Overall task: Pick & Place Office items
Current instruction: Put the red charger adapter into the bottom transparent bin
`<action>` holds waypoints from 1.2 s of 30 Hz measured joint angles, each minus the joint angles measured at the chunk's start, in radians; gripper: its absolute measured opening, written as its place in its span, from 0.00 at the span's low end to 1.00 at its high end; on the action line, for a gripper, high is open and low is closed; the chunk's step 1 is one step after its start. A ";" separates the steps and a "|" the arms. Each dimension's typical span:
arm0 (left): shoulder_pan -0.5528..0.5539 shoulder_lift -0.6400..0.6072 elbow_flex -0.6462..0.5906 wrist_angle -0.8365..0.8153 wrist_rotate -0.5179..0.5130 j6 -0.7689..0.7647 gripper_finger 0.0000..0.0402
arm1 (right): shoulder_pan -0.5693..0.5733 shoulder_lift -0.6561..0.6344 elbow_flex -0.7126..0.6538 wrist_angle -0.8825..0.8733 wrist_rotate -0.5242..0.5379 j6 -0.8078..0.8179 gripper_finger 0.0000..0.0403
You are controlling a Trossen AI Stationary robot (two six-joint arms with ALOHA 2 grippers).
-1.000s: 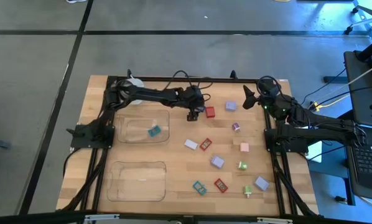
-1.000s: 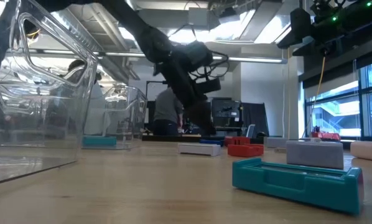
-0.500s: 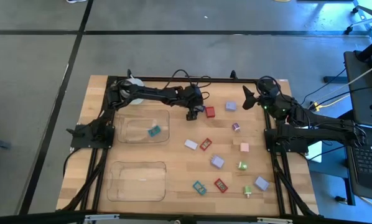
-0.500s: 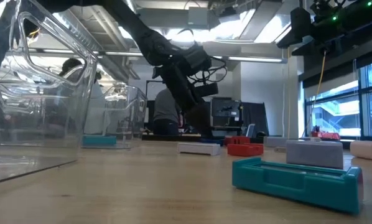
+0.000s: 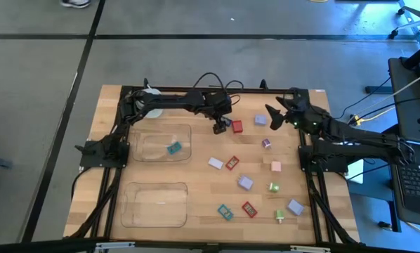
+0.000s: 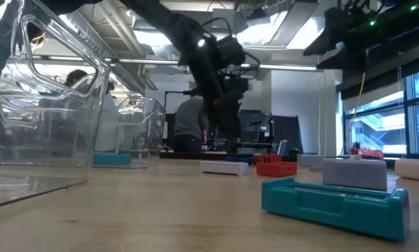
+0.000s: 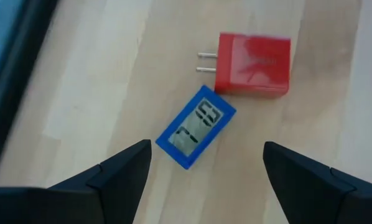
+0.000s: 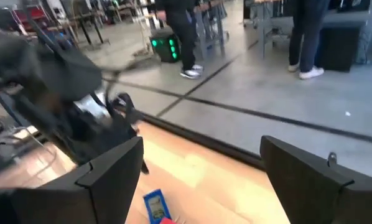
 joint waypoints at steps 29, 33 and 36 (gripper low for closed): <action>-0.006 -0.551 0.236 -0.598 -0.341 -0.161 0.76 | -0.093 0.791 0.218 -0.049 -0.355 0.515 0.81; -0.008 -0.619 0.236 -0.593 -0.380 -0.205 0.76 | -0.097 0.917 0.327 -0.179 -0.333 0.549 0.81; -0.008 -0.656 0.236 -0.593 -0.386 -0.222 0.76 | -0.101 1.000 0.393 -0.210 -0.338 0.558 0.81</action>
